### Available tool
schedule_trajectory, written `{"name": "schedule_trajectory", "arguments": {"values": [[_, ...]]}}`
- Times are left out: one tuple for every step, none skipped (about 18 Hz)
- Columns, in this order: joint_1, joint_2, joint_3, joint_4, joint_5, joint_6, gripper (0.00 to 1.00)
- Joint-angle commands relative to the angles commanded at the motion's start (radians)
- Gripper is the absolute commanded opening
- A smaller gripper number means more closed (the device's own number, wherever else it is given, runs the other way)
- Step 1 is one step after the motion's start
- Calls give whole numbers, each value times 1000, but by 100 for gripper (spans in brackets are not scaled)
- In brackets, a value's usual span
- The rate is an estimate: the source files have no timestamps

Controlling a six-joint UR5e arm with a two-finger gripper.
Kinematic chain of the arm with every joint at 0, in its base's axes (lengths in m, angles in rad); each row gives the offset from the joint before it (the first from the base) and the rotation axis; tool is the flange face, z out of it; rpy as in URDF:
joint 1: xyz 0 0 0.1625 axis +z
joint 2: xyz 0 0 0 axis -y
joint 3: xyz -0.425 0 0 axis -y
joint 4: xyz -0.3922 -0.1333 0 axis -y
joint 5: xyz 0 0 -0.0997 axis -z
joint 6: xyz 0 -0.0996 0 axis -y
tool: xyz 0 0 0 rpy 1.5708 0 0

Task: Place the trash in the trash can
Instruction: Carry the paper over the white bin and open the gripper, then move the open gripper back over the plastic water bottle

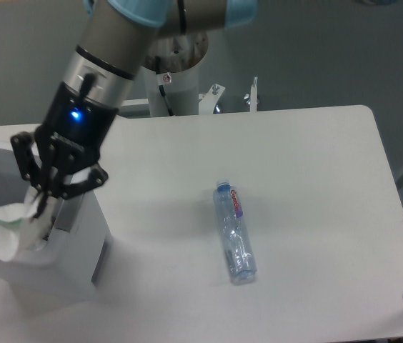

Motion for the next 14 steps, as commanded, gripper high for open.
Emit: {"name": "schedule_trajectory", "arguments": {"values": [[-6, 2, -15, 2, 0, 6, 15], [-14, 3, -26, 3, 2, 26, 27], [-18, 6, -35, 3, 2, 49, 46], [-20, 6, -40, 3, 3, 70, 69], [-20, 5, -40, 3, 3, 90, 85], [-20, 5, -40, 3, 3, 100, 92], [-20, 3, -39, 2, 3, 101, 95], [-20, 3, -35, 2, 5, 100, 100], [-18, 2, -32, 2, 5, 100, 100], [-15, -1, -28, 2, 5, 100, 100], [-5, -3, -25, 2, 5, 100, 100], [20, -2, -23, 2, 5, 100, 100], [49, 0, -16, 2, 5, 100, 100], [75, -3, -9, 2, 5, 98, 100]]}}
